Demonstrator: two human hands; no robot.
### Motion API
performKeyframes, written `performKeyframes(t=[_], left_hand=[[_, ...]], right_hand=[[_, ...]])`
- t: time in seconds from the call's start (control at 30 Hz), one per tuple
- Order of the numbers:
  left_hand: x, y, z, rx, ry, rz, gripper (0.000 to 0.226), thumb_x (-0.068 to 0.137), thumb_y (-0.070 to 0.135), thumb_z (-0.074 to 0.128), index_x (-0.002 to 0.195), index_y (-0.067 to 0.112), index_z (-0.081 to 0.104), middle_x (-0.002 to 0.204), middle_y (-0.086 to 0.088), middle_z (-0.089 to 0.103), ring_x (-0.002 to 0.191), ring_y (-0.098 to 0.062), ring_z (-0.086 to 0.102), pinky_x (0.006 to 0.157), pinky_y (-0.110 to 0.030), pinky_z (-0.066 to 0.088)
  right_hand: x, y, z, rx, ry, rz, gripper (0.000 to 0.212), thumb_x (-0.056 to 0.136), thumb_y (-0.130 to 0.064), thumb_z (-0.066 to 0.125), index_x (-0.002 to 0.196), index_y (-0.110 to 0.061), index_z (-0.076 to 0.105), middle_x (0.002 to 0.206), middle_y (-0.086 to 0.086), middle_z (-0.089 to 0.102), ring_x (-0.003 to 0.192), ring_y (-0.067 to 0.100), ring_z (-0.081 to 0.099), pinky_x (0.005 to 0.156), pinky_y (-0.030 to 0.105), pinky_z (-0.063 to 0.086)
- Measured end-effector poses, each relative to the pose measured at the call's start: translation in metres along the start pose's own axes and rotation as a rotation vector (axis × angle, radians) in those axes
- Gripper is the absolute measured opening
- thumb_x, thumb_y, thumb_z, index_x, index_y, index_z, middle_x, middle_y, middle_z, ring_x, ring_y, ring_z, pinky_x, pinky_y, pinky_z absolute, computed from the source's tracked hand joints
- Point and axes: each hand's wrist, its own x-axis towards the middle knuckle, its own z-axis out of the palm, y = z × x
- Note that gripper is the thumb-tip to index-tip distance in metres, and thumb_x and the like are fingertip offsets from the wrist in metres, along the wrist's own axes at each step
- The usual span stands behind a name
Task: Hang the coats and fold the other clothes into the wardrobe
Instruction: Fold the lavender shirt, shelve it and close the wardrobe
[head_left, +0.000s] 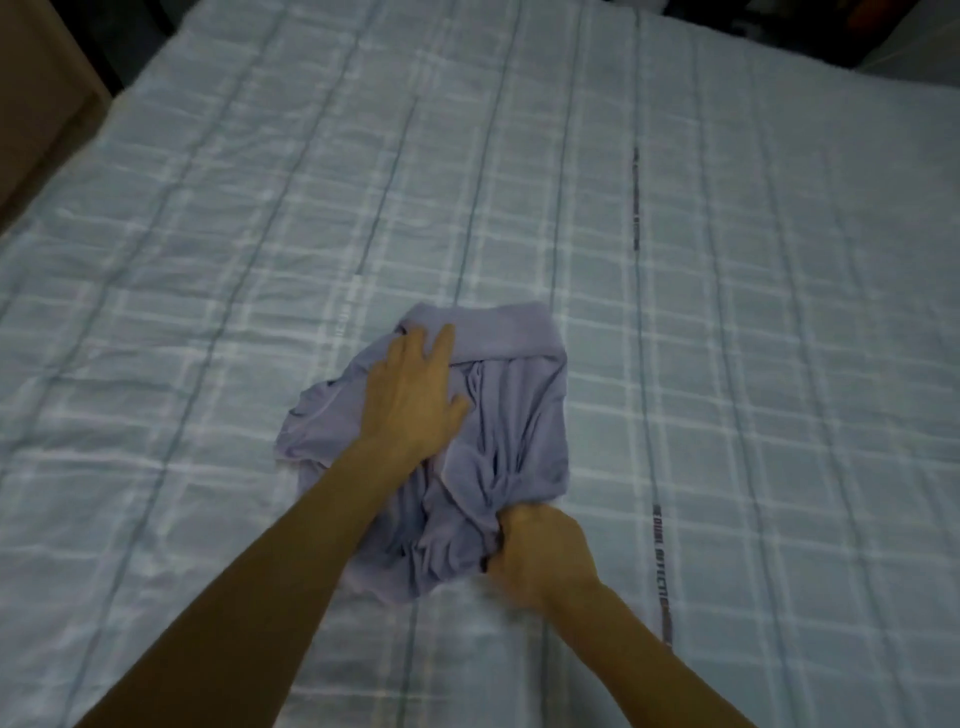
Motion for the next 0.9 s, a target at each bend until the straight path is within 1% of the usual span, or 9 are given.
performKeyframes(t=[0.1,0.17,0.23,0.37,0.53,0.63,0.73,0.8,0.9], left_hand=[[0.02,-0.004,0.024,0.081,-0.093,-0.011,0.085,0.083,0.041,0.061,0.15,0.014,0.016,0.145,-0.023,0.033,0.129,-0.038,0.037,0.1,-0.052,0.036],[0.029,-0.003,0.036,-0.05,-0.037,-0.032,0.059,0.085,0.037,0.053,0.132,0.001,0.05,0.122,-0.028,0.056,0.11,-0.04,0.054,0.088,-0.05,0.045],[0.042,0.002,0.031,-0.089,-0.19,-0.144,0.026,0.091,0.022,0.054,0.091,0.0,0.066,0.108,-0.024,0.062,0.104,-0.036,0.058,0.089,-0.042,0.044],[0.037,0.007,0.01,-0.018,-0.289,-0.175,0.036,0.085,0.023,0.067,0.115,0.005,0.064,0.107,-0.013,0.06,0.097,-0.028,0.057,0.081,-0.034,0.043],[-0.02,0.034,-0.053,-0.361,0.161,-0.032,0.025,0.095,0.004,0.044,0.113,0.004,0.063,0.096,-0.008,0.048,0.077,-0.016,0.051,0.066,-0.017,0.034],[-0.031,0.052,-0.094,-0.442,0.171,0.055,0.033,0.092,-0.004,0.045,0.113,0.011,0.066,0.108,-0.012,0.053,0.092,-0.025,0.053,0.079,-0.027,0.041],[-0.047,0.078,-0.141,-0.537,0.191,0.139,0.035,0.089,-0.006,0.045,0.11,0.01,0.068,0.106,-0.008,0.054,0.094,-0.017,0.051,0.08,-0.014,0.036],[-0.055,0.096,-0.175,-0.697,0.197,0.174,0.035,0.083,-0.002,0.045,0.107,0.008,0.069,0.103,-0.007,0.06,0.093,-0.014,0.055,0.081,-0.006,0.037],[-0.073,0.122,-0.239,-0.934,0.14,0.152,0.038,0.085,-0.013,0.046,0.104,0.012,0.067,0.101,-0.006,0.066,0.093,-0.016,0.063,0.079,-0.025,0.051]], right_hand=[[-0.02,-0.003,0.009,-0.053,-0.058,-0.044,0.026,0.088,-0.03,0.05,0.099,-0.011,0.064,0.107,0.012,0.065,0.101,0.032,0.059,0.08,0.034,0.043],[-0.032,-0.005,0.017,-0.058,-0.097,-0.061,0.028,0.089,-0.033,0.049,0.102,-0.013,0.064,0.109,0.013,0.063,0.102,0.034,0.058,0.082,0.036,0.043],[-0.041,-0.005,0.016,-0.04,-0.104,-0.059,0.031,0.088,-0.039,0.05,0.103,-0.015,0.062,0.11,0.012,0.062,0.102,0.034,0.057,0.082,0.036,0.043],[-0.06,-0.003,-0.003,0.003,-0.057,-0.064,0.03,0.09,-0.037,0.048,0.11,-0.015,0.054,0.116,0.01,0.056,0.103,0.032,0.055,0.08,0.034,0.042],[-0.077,-0.007,-0.034,0.108,0.169,-0.022,0.029,0.09,-0.036,0.044,0.117,-0.027,0.05,0.114,0.001,0.054,0.098,0.024,0.058,0.072,0.031,0.044],[-0.086,-0.021,-0.064,0.179,0.35,-0.029,0.036,0.093,-0.033,0.043,0.128,-0.027,0.047,0.118,0.0,0.054,0.101,0.02,0.056,0.078,0.031,0.045],[-0.103,-0.042,-0.109,0.235,0.532,-0.08,0.037,0.094,-0.03,0.043,0.131,-0.026,0.045,0.121,-0.003,0.052,0.102,0.018,0.055,0.08,0.03,0.047],[-0.117,-0.058,-0.14,0.257,0.641,-0.117,0.03,0.094,-0.028,0.044,0.124,-0.026,0.05,0.116,-0.006,0.053,0.098,0.014,0.055,0.077,0.028,0.047],[-0.144,-0.081,-0.19,0.475,0.867,-0.162,0.019,0.092,-0.014,0.05,0.096,-0.031,0.056,0.093,-0.016,0.057,0.082,0.003,0.055,0.068,0.019,0.043]])
